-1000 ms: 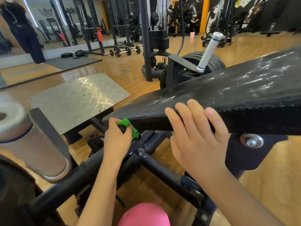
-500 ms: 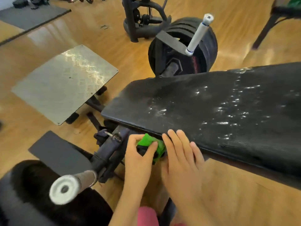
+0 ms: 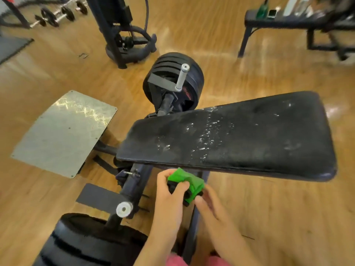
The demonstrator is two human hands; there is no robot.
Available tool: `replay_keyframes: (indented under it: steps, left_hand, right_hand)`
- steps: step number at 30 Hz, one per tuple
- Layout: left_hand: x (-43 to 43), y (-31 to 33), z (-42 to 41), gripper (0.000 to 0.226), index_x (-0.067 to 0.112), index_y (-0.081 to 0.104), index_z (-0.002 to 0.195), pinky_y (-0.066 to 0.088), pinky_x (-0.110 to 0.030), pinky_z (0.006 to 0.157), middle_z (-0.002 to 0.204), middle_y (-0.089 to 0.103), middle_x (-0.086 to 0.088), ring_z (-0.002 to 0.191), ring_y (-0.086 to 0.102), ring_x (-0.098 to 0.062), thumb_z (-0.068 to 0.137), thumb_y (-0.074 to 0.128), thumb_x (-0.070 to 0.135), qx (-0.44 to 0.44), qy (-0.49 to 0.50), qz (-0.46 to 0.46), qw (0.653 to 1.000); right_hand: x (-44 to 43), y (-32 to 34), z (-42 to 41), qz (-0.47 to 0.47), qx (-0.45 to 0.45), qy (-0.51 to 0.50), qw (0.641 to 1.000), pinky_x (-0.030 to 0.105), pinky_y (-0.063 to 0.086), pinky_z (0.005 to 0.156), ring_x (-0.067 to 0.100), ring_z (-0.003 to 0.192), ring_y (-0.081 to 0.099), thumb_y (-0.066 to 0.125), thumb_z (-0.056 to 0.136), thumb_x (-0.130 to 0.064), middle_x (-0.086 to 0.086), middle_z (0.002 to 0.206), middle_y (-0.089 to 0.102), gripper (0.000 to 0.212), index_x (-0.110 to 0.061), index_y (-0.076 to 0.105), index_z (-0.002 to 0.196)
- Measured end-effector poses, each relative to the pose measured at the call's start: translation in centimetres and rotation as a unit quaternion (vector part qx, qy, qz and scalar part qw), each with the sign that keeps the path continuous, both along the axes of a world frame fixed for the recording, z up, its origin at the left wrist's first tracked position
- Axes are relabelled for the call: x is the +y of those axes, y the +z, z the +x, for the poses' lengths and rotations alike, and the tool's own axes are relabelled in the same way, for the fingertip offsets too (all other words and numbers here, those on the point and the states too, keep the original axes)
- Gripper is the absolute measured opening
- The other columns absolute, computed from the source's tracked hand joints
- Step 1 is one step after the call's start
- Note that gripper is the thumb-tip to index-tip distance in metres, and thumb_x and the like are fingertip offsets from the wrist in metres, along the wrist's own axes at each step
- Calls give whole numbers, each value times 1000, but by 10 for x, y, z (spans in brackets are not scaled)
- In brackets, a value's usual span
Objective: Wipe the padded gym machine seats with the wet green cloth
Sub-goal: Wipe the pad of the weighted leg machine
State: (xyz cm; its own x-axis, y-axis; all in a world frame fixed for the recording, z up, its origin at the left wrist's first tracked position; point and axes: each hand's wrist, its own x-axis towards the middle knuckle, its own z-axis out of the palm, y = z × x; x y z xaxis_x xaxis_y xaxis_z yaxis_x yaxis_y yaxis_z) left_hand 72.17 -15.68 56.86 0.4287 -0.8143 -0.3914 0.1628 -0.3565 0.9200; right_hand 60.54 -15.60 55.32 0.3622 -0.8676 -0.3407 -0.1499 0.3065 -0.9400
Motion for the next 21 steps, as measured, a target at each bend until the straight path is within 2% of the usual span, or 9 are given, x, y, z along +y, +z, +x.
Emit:
replay_keyframes:
  steps: [3,4,6,8,11,13,15,17,21]
  left_hand:
    - [11,30,-26,28,32,60,100,52,-45,91,109,65,-8,103,62,-24,80,60,12,34,-47,-1,998]
    - [15,39,-36,30,33,61,101,51,-45,93,110,65,-7,103,62,-23,81,58,11,45,-59,2,997]
    - [23,55,-59,34,29,61,103,51,-47,95,111,64,-9,103,63,-25,89,49,1,76,-67,7,995]
    - [32,71,-85,37,20,61,106,53,-44,88,104,66,-12,95,64,-25,89,42,-6,133,-57,3,989]
    - [45,89,-133,32,11,62,104,55,-28,65,86,66,-7,72,66,-14,85,41,-5,213,-25,-9,977]
    - [55,94,-173,29,14,64,100,52,-30,66,83,67,-6,74,65,-16,85,43,-1,236,1,-8,972]
    - [65,95,-217,27,16,65,96,50,-32,68,82,68,-6,75,65,-18,86,45,1,258,16,-8,966]
    - [67,96,-247,26,14,64,100,53,-30,64,84,68,-7,73,67,-17,87,46,1,270,4,-10,963]
    - [65,104,-301,24,12,62,103,51,-25,63,87,67,-5,74,66,-12,89,47,0,243,-41,-25,969]
  right_hand:
    - [16,28,-17,-10,-52,-100,994,13,45,86,-10,107,57,58,75,-48,-32,114,60,55,-43,41,128]
    - [20,36,-23,-18,-66,-132,989,13,46,84,-8,106,58,62,74,-45,-30,113,61,57,-40,43,127]
    - [28,49,-37,-36,-83,-176,980,13,47,80,-2,101,62,70,77,-42,-26,107,63,46,-36,52,119]
    - [39,55,-55,-43,-97,-197,975,15,48,77,4,97,64,75,79,-43,-17,103,66,31,-38,60,107]
    - [57,57,-98,-52,-105,-200,973,23,50,83,11,103,64,74,70,-43,-6,109,66,44,-37,59,111]
    - [66,59,-137,-49,-109,-191,974,25,51,85,13,107,63,75,69,-38,-5,113,65,52,-30,57,117]
    - [73,62,-181,-48,-92,-183,978,28,52,87,12,106,64,74,66,-41,-7,112,66,56,-32,56,118]
    - [77,66,-214,-51,-65,-185,979,29,52,88,10,101,65,76,66,-39,-11,108,67,52,-35,56,114]
    - [78,76,-276,-45,-46,-202,977,27,52,82,7,91,68,78,80,-13,-16,99,69,36,-29,57,105]
